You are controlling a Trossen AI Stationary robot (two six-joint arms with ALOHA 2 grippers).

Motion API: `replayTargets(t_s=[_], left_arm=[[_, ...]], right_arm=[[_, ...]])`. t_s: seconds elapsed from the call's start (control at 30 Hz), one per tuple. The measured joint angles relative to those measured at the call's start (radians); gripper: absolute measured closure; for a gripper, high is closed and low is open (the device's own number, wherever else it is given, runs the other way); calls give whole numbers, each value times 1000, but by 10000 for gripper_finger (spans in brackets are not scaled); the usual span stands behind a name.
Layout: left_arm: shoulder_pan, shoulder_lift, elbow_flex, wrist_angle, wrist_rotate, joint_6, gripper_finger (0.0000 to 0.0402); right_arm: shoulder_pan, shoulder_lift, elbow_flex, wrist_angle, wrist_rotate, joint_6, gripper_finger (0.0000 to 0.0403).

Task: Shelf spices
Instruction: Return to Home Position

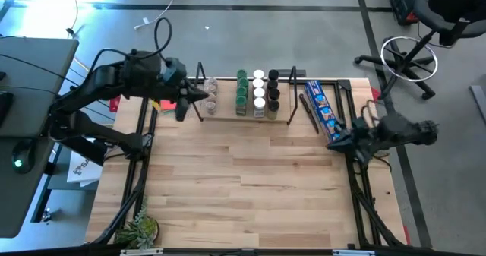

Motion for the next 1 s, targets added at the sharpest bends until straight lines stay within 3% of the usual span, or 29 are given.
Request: replayTargets(t_s=[0.23, 0.43, 0.6, 0.8, 1.0], left_arm=[[-32, -95, -126, 5, 34, 13, 402], [-31, -282, -415, 197, -37, 12, 402], [-12, -458, -723, 483, -37, -6, 402], [21, -609, -1046, 738, 23, -32, 402], [43, -728, -1305, 953, 50, -6, 402]], right_arm=[[0, -24, -232, 379, -36, 15, 403], [-5, -33, -389, 630, -34, 90, 403], [-14, -33, -400, 624, 5, 82, 403], [-27, -32, -400, 486, 211, 87, 403], [-27, -30, -399, 369, 222, 87, 403]])
